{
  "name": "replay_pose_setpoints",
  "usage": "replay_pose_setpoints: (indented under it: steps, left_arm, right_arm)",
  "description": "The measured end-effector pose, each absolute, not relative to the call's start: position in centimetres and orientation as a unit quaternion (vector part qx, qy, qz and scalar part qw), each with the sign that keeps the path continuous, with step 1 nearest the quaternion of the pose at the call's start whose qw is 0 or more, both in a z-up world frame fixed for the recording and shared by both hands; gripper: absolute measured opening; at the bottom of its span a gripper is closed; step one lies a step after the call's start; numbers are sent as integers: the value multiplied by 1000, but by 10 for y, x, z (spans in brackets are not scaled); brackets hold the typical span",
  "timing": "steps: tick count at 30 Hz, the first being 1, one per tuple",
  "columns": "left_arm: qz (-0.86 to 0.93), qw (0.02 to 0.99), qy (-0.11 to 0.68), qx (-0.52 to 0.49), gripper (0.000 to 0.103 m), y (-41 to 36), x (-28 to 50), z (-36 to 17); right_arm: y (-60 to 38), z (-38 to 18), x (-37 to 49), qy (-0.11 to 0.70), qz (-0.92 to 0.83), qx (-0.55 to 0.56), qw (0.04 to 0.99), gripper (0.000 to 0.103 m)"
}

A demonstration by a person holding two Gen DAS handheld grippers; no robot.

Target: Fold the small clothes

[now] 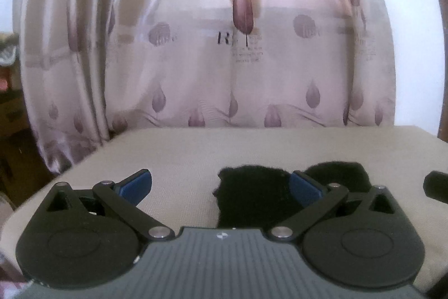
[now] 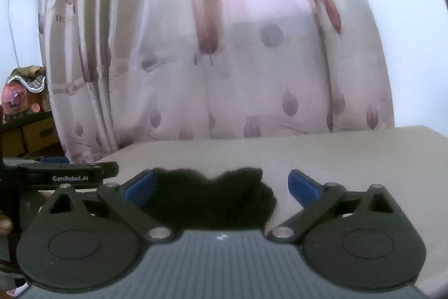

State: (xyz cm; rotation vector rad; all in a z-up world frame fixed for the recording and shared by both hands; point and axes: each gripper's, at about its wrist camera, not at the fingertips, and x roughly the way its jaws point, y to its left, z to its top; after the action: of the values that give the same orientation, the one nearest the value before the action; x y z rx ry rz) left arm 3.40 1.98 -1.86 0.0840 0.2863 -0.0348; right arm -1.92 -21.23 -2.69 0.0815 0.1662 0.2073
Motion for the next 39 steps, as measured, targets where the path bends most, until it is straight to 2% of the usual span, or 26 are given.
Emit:
replay_pose_setpoints:
  steps: [9, 39]
  left_arm:
    - [-29, 989, 132, 65, 103, 15, 29, -14]
    - [-50, 982, 179, 23, 103, 21, 52, -34]
  right_arm:
    - [-206, -28, -23, 97, 114, 38, 988, 103]
    - [-203, -45, -15, 137, 123, 44, 982, 103]
